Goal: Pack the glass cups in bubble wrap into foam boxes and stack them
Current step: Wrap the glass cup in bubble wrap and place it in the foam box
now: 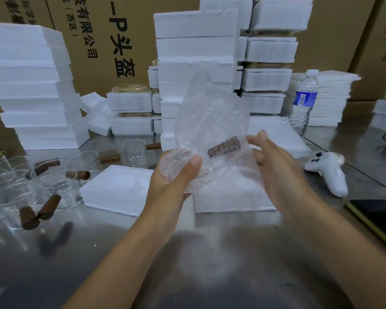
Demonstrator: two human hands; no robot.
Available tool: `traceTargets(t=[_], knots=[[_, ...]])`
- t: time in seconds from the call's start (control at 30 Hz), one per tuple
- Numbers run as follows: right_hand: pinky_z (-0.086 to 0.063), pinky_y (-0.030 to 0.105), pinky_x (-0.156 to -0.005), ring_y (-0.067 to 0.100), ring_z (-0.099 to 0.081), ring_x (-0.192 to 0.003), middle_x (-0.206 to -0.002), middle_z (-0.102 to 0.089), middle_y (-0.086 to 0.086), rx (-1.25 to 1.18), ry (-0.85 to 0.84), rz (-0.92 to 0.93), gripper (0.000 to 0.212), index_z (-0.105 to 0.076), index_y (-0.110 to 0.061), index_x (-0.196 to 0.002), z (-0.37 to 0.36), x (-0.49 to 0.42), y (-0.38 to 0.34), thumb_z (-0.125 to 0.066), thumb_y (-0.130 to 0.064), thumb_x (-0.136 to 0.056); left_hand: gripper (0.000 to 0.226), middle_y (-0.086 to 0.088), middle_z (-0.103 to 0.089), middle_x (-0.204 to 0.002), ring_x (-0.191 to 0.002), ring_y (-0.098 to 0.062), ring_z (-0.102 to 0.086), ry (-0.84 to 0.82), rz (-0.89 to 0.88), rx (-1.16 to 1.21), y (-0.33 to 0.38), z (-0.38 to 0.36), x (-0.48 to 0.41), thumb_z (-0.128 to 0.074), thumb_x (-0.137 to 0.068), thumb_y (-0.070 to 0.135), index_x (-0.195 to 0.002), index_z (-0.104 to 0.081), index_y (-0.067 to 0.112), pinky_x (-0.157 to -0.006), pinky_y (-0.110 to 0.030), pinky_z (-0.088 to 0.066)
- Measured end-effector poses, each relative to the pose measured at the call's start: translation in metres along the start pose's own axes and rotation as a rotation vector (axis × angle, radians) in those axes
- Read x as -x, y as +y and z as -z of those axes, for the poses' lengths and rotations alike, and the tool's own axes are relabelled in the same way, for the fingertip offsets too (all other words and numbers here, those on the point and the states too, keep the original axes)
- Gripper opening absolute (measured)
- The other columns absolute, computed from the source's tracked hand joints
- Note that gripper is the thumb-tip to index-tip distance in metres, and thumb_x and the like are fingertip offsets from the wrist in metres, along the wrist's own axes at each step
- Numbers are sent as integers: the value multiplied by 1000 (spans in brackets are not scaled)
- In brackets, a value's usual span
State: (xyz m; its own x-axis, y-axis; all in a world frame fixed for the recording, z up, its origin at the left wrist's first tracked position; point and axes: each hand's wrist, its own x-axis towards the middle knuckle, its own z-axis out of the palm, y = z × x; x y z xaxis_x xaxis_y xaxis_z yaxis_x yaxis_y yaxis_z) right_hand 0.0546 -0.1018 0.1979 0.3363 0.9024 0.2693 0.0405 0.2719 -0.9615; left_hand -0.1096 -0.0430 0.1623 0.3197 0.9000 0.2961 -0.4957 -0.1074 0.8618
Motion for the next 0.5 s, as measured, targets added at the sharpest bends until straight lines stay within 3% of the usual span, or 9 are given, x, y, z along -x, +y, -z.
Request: traceTargets(t=[0.07, 0.17, 0.23, 0.37, 0.5], knots=[[-48, 31, -88, 8, -66, -94, -98, -72, -3, 76, -48, 44, 45, -72, -28, -86, -3, 4, 1, -60, -62, -59, 45, 1, -73, -104, -99, -16, -69, 37, -27, -22, 0, 1, -1, -80, -59, 41, -101, -66, 28, -78, -27, -55], [-49, 26, -84, 5, -66, -80, -80, -71, -7, 61, 9, 108, 26, -72, -27, -77, -2, 4, 3, -63, -48, -65, 48, 1, -73, -106, -102, -19, -68, 76, -45, -74, 0, 3, -2, -78, -56, 48, -100, -67, 30, -92, -37, -50], [-49, 23, -83, 5, -65, -78, -76, -71, -7, 18, 49, 137, 20, -71, -24, -77, -2, 4, 2, -63, -40, -68, 51, -1, -72, -105, -101, -20, -68, 73, -62, -129, 2, 3, -2, -77, -56, 50, -101, -66, 28, -92, -37, -50], [-48, 26, -91, 11, -65, -80, -75, -70, -2, -21, 96, 155, 18, -70, -20, -75, -4, 5, 1, -65, -37, -71, 52, 6, -73, -100, -96, -13, -69, 42, -113, -236, 7, 4, 0, -75, -56, 52, -103, -65, 30, -76, -21, -54], [-47, 26, -86, 6, -62, -72, -65, -68, -7, 14, 130, 155, 18, -66, -19, -72, -6, 5, 3, -60, -19, -88, 67, 9, -70, -110, -104, -12, -66, 68, -85, -164, 8, 6, -1, -80, -61, 39, -123, -54, 31, -94, -35, -51]])
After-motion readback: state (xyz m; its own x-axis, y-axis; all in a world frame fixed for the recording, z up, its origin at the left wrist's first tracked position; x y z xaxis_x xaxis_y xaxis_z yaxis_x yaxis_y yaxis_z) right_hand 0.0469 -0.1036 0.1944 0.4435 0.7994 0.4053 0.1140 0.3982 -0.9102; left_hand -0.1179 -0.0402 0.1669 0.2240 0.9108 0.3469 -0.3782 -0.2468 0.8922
